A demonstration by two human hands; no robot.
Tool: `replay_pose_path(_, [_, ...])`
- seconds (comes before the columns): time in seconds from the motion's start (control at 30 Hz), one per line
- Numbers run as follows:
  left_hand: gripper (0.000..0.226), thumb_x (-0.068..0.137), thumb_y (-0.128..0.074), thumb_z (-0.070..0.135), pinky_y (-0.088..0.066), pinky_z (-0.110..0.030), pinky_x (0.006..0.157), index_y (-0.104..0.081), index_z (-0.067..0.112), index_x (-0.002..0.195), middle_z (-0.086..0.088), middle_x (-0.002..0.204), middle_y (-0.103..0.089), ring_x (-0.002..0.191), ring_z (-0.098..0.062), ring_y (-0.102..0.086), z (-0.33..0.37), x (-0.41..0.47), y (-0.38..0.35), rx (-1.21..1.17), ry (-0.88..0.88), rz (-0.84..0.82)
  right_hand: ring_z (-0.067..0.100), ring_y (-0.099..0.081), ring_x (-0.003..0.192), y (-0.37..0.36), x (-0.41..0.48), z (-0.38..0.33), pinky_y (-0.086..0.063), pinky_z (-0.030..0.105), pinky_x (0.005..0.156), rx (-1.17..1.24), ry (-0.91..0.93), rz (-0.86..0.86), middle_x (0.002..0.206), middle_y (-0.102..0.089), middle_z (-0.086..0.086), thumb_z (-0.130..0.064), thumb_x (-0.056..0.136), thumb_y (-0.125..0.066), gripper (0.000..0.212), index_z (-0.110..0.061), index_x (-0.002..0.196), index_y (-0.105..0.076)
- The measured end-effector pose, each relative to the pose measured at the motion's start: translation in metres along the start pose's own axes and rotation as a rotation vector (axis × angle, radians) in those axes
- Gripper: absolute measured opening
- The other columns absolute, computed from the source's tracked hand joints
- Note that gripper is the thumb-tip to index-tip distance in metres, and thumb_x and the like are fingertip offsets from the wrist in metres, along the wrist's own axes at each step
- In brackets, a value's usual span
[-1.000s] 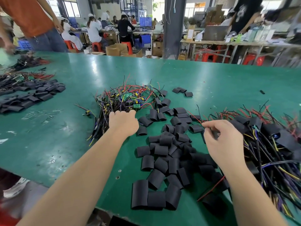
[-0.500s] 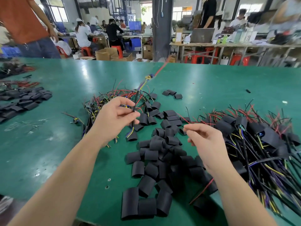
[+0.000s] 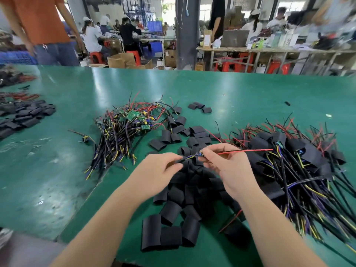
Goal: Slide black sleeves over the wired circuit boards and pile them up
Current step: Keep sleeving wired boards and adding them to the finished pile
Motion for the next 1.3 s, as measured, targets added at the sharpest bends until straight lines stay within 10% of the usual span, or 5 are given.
replay_pose_path(0.23, [0.027,0.097,-0.053,0.021,-0.044,-0.043,0.081,-0.067,0.014,0.119,-0.010,0.091,-0.066,0.091,-0.029,-0.060,0.019,0.015,-0.021,0.105,-0.141,0.166,0.020,-0.070,0.073,-0.007,-0.001,0.010,-0.053,0.023,0.061,-0.034,-0.003,-0.020,0.080,-0.073,0.009,-0.002,0.085,-0.068,0.008,-0.010,0.087,-0.067])
replay_pose_path(0.6, [0.014,0.082,-0.072,0.010,-0.040,-0.006,0.078,-0.077,0.016,0.094,0.009,0.084,-0.070,0.083,0.001,-0.061,-0.011,0.008,-0.022,-0.254,-0.018,0.374,0.004,-0.068,0.071,-0.009,-0.001,0.006,-0.052,0.015,0.069,-0.395,0.196,-0.028,0.075,-0.073,-0.010,0.006,0.080,-0.069,0.032,-0.025,0.079,-0.070])
replay_pose_path(1.0, [0.008,0.090,-0.063,0.019,-0.042,-0.010,0.068,-0.069,0.021,0.085,0.012,0.075,-0.066,0.073,-0.004,-0.061,-0.036,0.005,-0.020,-0.187,0.200,0.564,0.004,-0.053,0.074,0.001,-0.001,0.010,-0.036,0.004,0.073,-0.993,0.374,0.010,0.084,-0.061,-0.008,-0.006,0.082,-0.067,0.013,-0.016,0.090,-0.070])
replay_pose_path(1.2, [0.008,0.091,-0.062,0.019,-0.039,-0.010,0.067,-0.069,0.017,0.086,0.008,0.076,-0.067,0.071,-0.008,-0.060,-0.033,0.004,-0.020,-0.157,0.183,0.588,0.015,-0.033,0.131,-0.015,-0.008,0.022,-0.023,0.034,0.105,-1.277,0.407,-0.374,0.148,-0.040,-0.013,-0.040,0.092,-0.057,0.042,-0.040,0.133,-0.051])
replay_pose_path(1.3, [0.009,0.092,-0.061,0.018,-0.038,-0.005,0.067,-0.068,0.017,0.087,0.008,0.077,-0.065,0.071,-0.001,-0.057,-0.034,0.004,-0.019,-0.191,0.218,0.626,0.010,-0.034,0.132,-0.014,-0.006,0.028,-0.015,0.028,0.102,-1.369,0.398,-0.423,0.143,-0.044,-0.015,-0.047,0.091,-0.056,0.037,-0.041,0.127,-0.054])
Point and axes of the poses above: each hand's wrist, its own x-axis towards the middle knuckle, its own y-axis out of the back of the hand, z = x × y, the point moved 1 cm from there along x, towards the middle knuckle
